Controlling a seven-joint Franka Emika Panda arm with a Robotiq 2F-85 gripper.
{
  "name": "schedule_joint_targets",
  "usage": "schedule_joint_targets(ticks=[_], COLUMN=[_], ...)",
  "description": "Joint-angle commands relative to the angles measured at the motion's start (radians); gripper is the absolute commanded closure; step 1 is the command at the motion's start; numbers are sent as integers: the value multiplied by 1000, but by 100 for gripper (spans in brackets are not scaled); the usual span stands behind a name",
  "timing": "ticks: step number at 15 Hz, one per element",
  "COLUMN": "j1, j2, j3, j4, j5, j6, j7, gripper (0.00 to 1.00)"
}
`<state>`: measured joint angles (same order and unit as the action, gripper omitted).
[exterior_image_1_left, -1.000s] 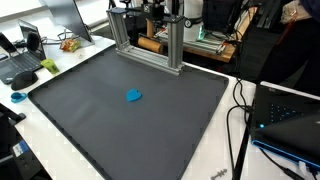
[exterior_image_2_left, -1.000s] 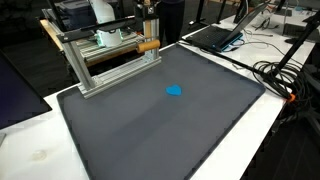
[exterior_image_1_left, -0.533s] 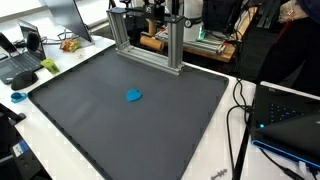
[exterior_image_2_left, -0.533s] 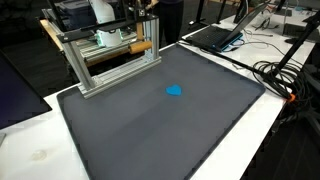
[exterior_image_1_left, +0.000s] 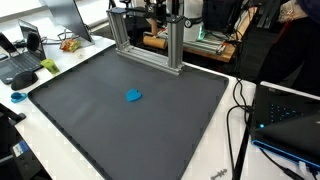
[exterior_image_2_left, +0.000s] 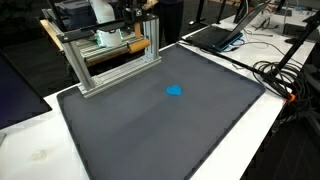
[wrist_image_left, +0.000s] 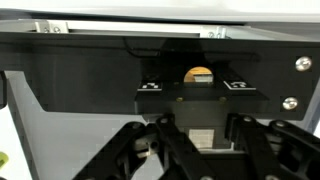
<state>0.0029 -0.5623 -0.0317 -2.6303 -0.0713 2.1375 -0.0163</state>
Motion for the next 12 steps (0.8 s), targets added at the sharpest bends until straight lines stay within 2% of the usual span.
schedule_joint_targets(ticks=[1,12], j1=[5,-6], j2=[-57,-139], j3=[-14,1], j4=[-36,-100], j5=[45,55], j6=[-21,-24], j7=[-31,12], gripper=[78,78])
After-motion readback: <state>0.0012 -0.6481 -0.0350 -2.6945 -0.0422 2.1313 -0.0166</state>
